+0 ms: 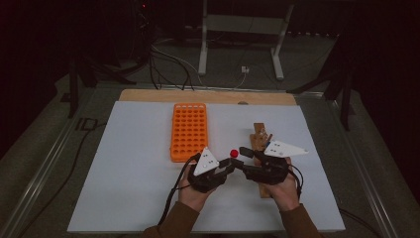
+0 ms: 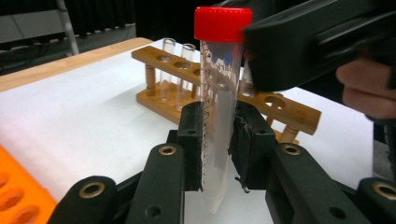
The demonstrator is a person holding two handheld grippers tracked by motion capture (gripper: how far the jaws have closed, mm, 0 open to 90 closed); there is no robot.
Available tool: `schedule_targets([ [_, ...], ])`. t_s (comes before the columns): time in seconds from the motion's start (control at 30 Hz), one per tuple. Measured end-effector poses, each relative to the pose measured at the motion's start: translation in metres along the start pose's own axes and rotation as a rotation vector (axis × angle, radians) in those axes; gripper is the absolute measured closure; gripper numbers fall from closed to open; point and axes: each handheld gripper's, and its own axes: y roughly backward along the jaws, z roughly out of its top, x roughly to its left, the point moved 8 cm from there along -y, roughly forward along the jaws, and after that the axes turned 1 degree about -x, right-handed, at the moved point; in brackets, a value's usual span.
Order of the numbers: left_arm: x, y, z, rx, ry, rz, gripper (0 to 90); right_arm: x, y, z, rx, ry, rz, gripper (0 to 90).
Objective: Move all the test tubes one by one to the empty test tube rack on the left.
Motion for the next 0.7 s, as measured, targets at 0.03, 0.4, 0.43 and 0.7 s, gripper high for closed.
schedule_targets([
  [0.03,0.001,0.000,0.000,-0.003,0.003,0.003,75.0,0.000,0.000,0.000,0.000,0.000,0.000,42.1],
  [0.4,0.025,0.008,0.001,-0.021,0.020,0.058,75.0,-0.024,0.025,-0.007,-0.042,-0.008,-0.113,12.5],
  [0.43,0.027,0.009,0.001,-0.021,0.018,0.063,75.0,-0.027,0.028,-0.008,-0.046,-0.013,-0.121,11.4],
  [0.7,0.044,0.013,0.002,-0.026,0.011,0.109,74.9,-0.042,0.044,-0.016,-0.049,-0.008,-0.213,0.7],
])
